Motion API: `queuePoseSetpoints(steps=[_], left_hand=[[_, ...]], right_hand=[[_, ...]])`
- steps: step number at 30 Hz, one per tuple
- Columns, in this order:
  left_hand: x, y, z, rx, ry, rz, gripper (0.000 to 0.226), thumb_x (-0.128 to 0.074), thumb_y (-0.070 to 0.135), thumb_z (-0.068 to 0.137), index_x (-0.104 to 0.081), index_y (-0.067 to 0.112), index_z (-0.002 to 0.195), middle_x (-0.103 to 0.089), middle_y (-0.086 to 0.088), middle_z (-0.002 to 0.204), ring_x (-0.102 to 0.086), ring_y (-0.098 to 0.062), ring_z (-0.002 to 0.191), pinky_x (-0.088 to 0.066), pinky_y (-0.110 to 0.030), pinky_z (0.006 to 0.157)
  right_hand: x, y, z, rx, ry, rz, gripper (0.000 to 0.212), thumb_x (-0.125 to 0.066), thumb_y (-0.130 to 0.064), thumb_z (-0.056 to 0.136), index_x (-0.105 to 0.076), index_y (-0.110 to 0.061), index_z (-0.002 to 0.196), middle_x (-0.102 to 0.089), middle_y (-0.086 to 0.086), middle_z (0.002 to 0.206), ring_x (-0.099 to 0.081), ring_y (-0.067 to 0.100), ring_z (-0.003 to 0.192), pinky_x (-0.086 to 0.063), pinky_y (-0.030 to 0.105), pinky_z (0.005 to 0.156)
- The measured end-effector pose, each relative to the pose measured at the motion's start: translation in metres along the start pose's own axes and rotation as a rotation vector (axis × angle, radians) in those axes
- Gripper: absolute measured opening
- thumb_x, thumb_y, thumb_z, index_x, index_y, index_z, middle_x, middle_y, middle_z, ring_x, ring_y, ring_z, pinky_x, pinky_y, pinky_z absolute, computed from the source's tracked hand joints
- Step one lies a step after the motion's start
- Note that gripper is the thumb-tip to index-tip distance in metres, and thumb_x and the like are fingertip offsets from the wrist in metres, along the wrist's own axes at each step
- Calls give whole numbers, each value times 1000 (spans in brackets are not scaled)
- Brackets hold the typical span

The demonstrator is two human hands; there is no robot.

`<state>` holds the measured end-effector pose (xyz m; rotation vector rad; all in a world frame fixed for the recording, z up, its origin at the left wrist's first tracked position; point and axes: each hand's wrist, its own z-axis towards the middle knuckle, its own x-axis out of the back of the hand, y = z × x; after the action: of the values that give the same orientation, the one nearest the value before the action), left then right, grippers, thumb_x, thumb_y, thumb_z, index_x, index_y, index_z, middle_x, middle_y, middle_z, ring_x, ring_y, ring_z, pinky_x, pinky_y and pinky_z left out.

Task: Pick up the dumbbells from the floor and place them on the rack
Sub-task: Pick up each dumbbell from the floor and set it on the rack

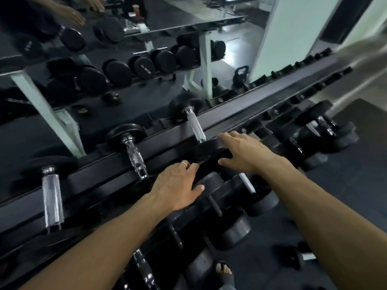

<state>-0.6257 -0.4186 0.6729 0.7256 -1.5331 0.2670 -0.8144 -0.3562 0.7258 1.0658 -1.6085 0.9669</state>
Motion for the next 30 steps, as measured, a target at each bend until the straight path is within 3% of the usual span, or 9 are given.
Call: queuePoseSetpoints(steps=[6, 11, 23, 30], left_hand=[[-35, 29, -40, -119, -78, 10, 60, -48, 54, 92, -35, 21, 141, -48, -3, 135, -47, -22, 125, -41, -35, 99], [-79, 67, -76, -202, -174, 8, 57, -48, 52, 93, -37, 22, 140, -48, -2, 135, -46, -21, 126, -42, -35, 97], [-256, 192, -227, -346, -511, 80, 50, -49, 52, 92, -45, 19, 130, -52, -2, 125, -52, -23, 116, -46, -39, 87], [-351, 241, -297, -383, -718, 39, 47, -49, 51, 92, -44, 22, 128, -52, 0, 126, -52, -23, 116, -46, -39, 91]], right_hand=[[-30, 6, -63, -88, -9, 18, 75, -60, -45, 90, -23, -21, 150, -39, 7, 147, -41, 31, 131, -42, 42, 98], [-79, 21, -131, -162, -50, 43, 71, -59, -43, 90, -25, -21, 148, -39, 7, 147, -43, 31, 128, -46, 47, 98], [-296, 54, -375, -414, -311, 273, 65, -58, -44, 90, -33, -17, 143, -49, 10, 133, -49, 33, 124, -45, 43, 97], [-414, 57, -476, -546, -488, 447, 56, -60, -37, 87, -41, -16, 134, -52, 10, 124, -54, 33, 115, -48, 41, 91]])
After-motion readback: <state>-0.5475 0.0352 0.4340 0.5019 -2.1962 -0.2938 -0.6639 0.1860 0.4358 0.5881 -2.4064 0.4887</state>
